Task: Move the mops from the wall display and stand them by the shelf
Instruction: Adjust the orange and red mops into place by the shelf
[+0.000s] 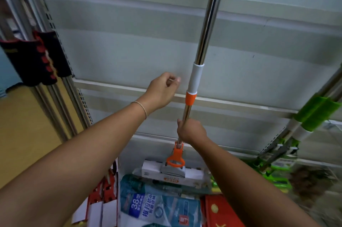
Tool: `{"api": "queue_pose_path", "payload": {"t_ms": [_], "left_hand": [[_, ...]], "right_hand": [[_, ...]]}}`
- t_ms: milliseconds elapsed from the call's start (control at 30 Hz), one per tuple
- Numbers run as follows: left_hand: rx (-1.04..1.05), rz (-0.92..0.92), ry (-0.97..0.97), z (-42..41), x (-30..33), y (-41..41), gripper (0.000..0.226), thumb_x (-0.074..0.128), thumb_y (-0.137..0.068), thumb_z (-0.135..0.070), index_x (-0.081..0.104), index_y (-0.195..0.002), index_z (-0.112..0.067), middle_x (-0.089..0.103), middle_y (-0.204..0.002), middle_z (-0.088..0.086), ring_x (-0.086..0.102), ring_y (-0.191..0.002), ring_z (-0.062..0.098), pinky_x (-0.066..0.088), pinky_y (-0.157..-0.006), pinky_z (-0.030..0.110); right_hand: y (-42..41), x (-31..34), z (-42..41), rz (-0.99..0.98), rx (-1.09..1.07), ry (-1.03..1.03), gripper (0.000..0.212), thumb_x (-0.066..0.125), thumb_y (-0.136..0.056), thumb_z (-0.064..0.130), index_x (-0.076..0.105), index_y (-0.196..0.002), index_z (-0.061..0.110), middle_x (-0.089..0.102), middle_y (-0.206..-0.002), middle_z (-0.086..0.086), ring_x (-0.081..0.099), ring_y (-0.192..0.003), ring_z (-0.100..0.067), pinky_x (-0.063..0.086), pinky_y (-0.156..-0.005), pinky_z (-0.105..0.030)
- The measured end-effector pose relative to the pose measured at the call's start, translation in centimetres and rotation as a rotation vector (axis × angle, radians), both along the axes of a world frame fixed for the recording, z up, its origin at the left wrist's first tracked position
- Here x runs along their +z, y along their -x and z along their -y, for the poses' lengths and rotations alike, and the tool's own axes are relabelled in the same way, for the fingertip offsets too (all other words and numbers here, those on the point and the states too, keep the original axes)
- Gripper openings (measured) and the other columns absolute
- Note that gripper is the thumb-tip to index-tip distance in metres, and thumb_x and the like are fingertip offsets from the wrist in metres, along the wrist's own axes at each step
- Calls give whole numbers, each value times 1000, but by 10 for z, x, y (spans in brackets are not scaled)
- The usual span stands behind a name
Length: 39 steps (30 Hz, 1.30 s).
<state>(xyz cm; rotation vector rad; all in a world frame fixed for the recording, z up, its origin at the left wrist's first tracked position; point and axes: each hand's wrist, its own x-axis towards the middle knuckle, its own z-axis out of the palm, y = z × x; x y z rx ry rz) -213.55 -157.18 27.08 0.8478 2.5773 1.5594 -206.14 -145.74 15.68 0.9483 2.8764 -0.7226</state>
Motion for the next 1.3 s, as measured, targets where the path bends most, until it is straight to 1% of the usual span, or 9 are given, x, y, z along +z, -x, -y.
{"api": "queue_pose_path", "payload": {"t_ms": [167, 333, 467, 567, 700, 800, 933, 1067, 1300], "left_hand": [[40, -83, 0, 37, 19, -8, 24, 49, -98, -28, 60, -108, -9, 60, -86, 0, 53, -79, 18, 37, -71, 22], [103, -109, -6, 71, 43, -17, 22, 47, -99, -27, 59, -110, -12, 59, -86, -2, 53, -78, 16, 37, -70, 21], [164, -148, 3, 94, 60, -30, 22, 47, -98, -27, 59, -111, -13, 60, -91, 0, 54, -83, 18, 37, -74, 22], [225, -177, 23, 110, 72, -40, 24, 47, -99, -26, 59, -113, -11, 61, -96, 1, 56, -89, 20, 37, -76, 22], [334, -224, 37, 132, 70, -57, 24, 47, -98, -23, 60, -113, -9, 61, -96, 2, 58, -93, 22, 42, -80, 26], [409, -225, 69, 152, 59, -66, 25, 47, -98, -21, 59, -115, -7, 64, -102, 7, 59, -97, 24, 42, -80, 27], [473, -215, 103, 182, 64, -64, 29, 47, -98, -23, 57, -120, -6, 62, -112, 8, 57, -100, 21, 40, -81, 24], [547, -278, 86, 214, 77, -49, 29, 48, -96, -26, 56, -119, -11, 59, -113, 7, 57, -99, 22, 46, -84, 30], [630, -381, 9, 274, 94, -17, 15, 55, -92, -20, 52, -105, -13, 50, -102, 5, 48, -89, 20, 37, -73, 27]], "right_hand": [[0, 42, 24, -133, 45, -26, 52, 36, -98, 50, 65, -92, 8, 68, -97, -17, 65, -88, -33, 53, -76, -36], [-5, 75, 36, -216, 113, -57, 50, 40, -98, 49, 67, -90, 8, 70, -92, -15, 66, -89, -32, 55, -80, -36], [-8, 101, 41, -279, 199, -139, 48, 43, -97, 45, 67, -86, 5, 70, -96, -20, 65, -96, -38, 50, -78, -34], [-8, 118, 47, -339, 279, -177, 49, 42, -98, 45, 66, -84, 4, 71, -92, -19, 65, -94, -38, 47, -73, -33], [-9, 121, 65, -413, 381, -154, 47, 42, -98, 45, 66, -83, 7, 71, -89, -18, 65, -90, -38, 51, -75, -35], [-14, 117, 84, -454, 431, -107, 42, 45, -98, 39, 63, -74, 8, 70, -86, -20, 65, -87, -39, 41, -66, -32], [-13, 117, 111, -443, 446, -55, 43, 46, -97, 40, 71, -86, 7, 73, -94, -17, 65, -94, -36, 42, -70, -30], [-4, 124, 141, -499, 436, -26, 41, 48, -96, 41, 70, -84, 8, 73, -88, -14, 66, -90, -36, 49, -74, -33], [25, 138, 198, -505, 389, 3, 37, 48, -96, 43, 68, -86, 13, 71, -85, -9, 64, -85, -30, 44, -65, -29]]}}
